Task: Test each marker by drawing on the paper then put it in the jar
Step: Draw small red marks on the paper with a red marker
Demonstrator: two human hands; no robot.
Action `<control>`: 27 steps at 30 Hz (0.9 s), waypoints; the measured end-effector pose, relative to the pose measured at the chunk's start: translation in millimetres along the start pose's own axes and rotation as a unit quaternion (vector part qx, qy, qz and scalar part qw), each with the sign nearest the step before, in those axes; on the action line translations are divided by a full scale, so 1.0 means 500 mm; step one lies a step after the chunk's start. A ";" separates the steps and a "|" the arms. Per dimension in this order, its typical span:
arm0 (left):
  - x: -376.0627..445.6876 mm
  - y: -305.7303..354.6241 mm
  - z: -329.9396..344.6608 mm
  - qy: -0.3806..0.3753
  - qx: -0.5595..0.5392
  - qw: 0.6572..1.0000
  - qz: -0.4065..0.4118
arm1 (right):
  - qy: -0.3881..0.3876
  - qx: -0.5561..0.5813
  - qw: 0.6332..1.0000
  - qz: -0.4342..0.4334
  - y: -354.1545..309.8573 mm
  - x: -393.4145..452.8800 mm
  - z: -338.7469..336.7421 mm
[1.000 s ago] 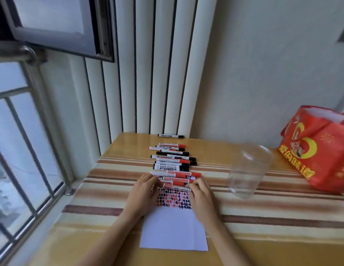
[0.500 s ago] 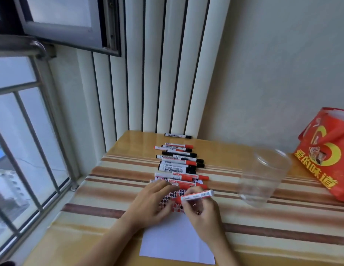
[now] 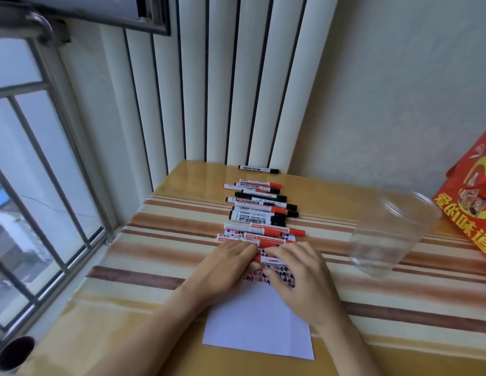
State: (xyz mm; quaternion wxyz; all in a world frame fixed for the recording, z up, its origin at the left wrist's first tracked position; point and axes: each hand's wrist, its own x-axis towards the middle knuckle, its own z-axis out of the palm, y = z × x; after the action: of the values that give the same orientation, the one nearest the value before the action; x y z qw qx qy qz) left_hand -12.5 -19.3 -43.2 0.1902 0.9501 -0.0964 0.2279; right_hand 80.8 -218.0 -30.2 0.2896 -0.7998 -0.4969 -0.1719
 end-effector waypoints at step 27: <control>-0.008 -0.014 0.000 0.053 -0.002 0.998 -0.038 | 0.014 -0.104 0.994 -0.024 -0.014 0.013 0.064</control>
State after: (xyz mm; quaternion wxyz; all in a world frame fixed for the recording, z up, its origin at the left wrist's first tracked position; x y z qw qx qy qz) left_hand -14.0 -12.8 -47.4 0.2059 0.9391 -0.0501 0.2705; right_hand 77.2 -190.8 -49.4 0.2076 -0.8112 -0.4912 -0.2401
